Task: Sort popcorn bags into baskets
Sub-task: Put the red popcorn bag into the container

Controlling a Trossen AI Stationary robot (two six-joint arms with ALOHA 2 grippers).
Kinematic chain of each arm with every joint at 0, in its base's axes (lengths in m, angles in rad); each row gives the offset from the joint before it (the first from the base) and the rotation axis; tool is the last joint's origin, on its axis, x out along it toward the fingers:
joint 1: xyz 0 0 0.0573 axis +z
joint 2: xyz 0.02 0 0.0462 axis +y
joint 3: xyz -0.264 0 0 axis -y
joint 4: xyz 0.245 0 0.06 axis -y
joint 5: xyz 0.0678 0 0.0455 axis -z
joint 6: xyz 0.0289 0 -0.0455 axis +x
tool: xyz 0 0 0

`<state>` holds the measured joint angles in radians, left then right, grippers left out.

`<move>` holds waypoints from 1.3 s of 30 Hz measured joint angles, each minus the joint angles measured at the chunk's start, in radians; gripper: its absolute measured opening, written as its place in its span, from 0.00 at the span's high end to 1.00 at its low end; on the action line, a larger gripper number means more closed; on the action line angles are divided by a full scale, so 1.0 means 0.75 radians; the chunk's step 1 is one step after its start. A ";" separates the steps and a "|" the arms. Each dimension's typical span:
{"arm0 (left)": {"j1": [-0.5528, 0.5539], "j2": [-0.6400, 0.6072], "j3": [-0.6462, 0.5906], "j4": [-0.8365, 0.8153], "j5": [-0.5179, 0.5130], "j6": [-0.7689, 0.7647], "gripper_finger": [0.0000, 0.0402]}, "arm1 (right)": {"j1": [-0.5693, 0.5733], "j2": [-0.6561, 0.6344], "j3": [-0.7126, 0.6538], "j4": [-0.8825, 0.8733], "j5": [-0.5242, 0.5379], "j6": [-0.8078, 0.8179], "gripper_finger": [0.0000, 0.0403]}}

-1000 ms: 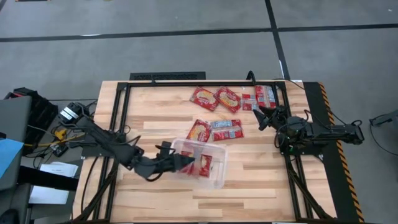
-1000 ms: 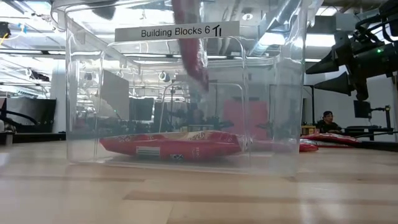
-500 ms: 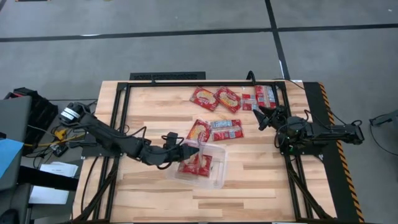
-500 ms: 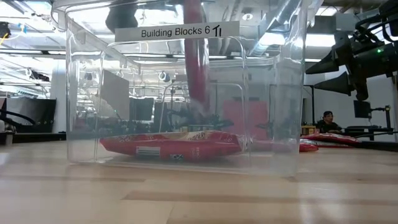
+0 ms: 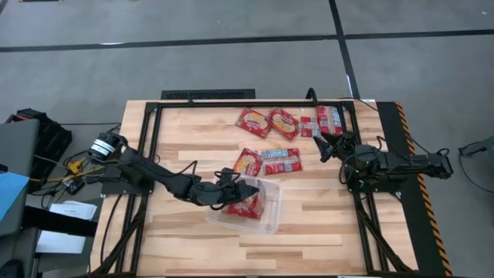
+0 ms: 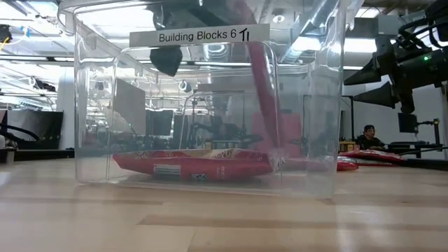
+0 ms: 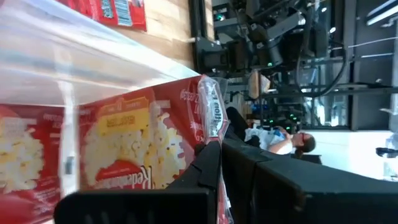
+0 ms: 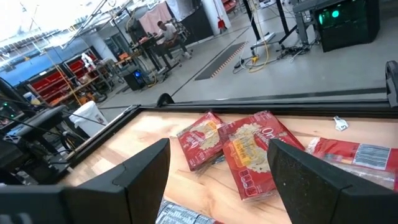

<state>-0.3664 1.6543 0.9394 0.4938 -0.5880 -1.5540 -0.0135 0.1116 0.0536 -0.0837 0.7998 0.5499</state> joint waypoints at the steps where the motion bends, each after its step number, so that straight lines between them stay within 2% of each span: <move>1: 0.000 0.000 0.000 -0.004 0.001 0.000 1.00 | 0.000 0.002 -0.001 -0.001 0.000 0.000 0.27; 7: -0.004 0.000 0.000 -0.077 0.011 -0.019 1.00 | 0.000 0.011 0.000 0.000 -0.019 0.000 0.27; 15: -0.007 -0.008 0.000 -0.298 0.046 -0.116 1.00 | -0.001 0.011 0.000 0.000 -0.022 0.000 0.27; 25: -0.007 -0.197 0.000 -0.681 0.015 -0.120 1.00 | 0.000 0.019 0.000 0.000 -0.022 -0.001 0.27; 29: -0.003 -0.220 0.000 -0.790 0.063 -0.145 1.00 | 0.000 0.037 0.000 0.000 -0.023 -0.001 0.27; 33: -0.003 -0.229 0.000 -0.827 0.097 -0.176 0.95 | 0.000 0.068 0.000 0.000 -0.023 -0.001 0.27; 39: -0.003 -0.274 0.001 -0.807 0.139 -0.138 0.83 | 0.000 0.134 0.000 -0.001 -0.026 0.000 0.27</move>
<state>-0.3683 1.4491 0.9401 -0.1115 -0.4837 -1.6577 -0.0135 0.2122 0.0536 -0.0841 0.7803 0.5499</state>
